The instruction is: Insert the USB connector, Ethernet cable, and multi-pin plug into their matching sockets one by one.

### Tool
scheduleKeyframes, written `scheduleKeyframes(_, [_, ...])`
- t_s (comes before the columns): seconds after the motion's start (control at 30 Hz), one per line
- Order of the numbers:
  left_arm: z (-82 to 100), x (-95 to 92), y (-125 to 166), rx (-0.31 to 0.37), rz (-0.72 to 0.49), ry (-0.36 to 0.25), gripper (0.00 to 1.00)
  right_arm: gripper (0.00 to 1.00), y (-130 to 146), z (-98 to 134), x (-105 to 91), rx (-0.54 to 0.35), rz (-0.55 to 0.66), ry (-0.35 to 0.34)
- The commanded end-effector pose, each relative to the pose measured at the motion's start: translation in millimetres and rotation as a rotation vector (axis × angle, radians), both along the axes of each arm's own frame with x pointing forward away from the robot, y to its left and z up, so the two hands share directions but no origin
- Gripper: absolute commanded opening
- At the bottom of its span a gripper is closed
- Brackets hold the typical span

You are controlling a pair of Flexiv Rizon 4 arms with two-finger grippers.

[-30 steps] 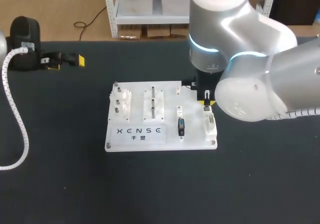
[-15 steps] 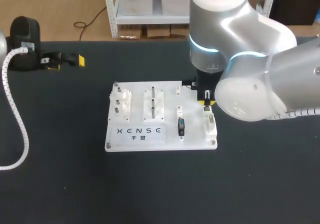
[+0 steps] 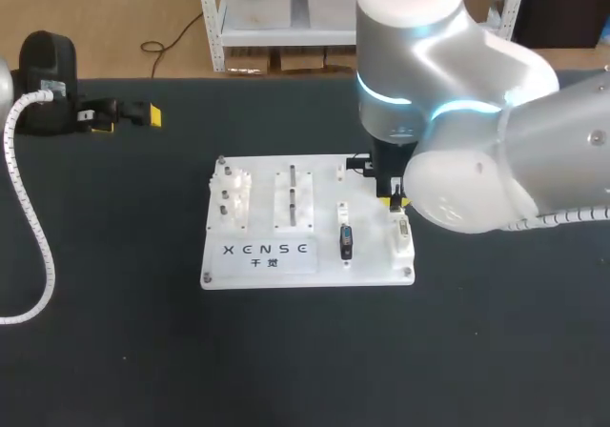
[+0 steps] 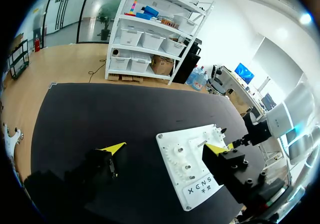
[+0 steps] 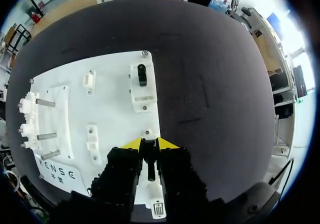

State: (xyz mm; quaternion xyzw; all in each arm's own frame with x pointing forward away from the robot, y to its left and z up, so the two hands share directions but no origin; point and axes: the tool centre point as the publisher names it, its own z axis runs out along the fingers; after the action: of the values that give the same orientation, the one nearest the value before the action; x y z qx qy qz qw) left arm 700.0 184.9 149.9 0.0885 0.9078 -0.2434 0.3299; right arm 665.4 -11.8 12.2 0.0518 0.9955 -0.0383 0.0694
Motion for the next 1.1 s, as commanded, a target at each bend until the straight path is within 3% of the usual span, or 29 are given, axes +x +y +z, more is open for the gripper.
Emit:
scheduleKeyframes(0.03, [0.0, 0.0, 0, 0.0, 0.0, 0.0, 1.0, 0.0, -1, -17, 2.7, -0.013, -0.01, 0.013])
scheduleKeyframes(0.2, [0.0, 0.0, 0, 0.0, 0.0, 0.0, 1.0, 0.0, 0, -18, 3.1, -0.029, -0.021, 0.01])
scheduleKeyframes(0.23, [0.0, 0.0, 0, 0.0, 0.0, 0.0, 1.0, 0.06, 1, -15, 3.4, -0.034, -0.022, -0.002])
scheduleKeyframes(0.27, [0.0, 0.0, 0, 0.0, 0.0, 0.0, 1.0, 0.33, 1, -11, 3.8, -0.041, -0.019, -0.017])
scheduleKeyframes(0.33, [0.0, 0.0, 0, 0.0, 0.0, 0.0, 1.0, 1.0, 4, -1, 4.2, -0.064, -0.005, -0.057])
scheduleKeyframes(0.43, [0.0, 0.0, 0, 0.0, 0.0, 0.0, 1.0, 1.0, 13, 14, 0.6, -0.183, 0.066, -0.191])
scheduleKeyframes(0.53, [0.0, 0.0, 0, 0.0, 0.0, 0.0, 1.0, 1.0, 26, 32, -5.2, -0.22, 0.111, -0.269])
scheduleKeyframes(0.67, [0.0, 0.0, 0, 0.0, 0.0, 0.0, 1.0, 1.0, 42, 46, -15.4, -0.199, 0.143, -0.288])
scheduleKeyframes(0.9, [0.0, 0.0, 0, 0.0, 0.0, 0.0, 1.0, 1.0, 63, 45, -39.3, -0.151, 0.191, -0.236])
scheduleKeyframes(1.1, [0.0, 0.0, 0, 0.0, 0.0, 0.0, 1.0, 1.0, 70, 30, -55.8, -0.102, 0.188, -0.123])
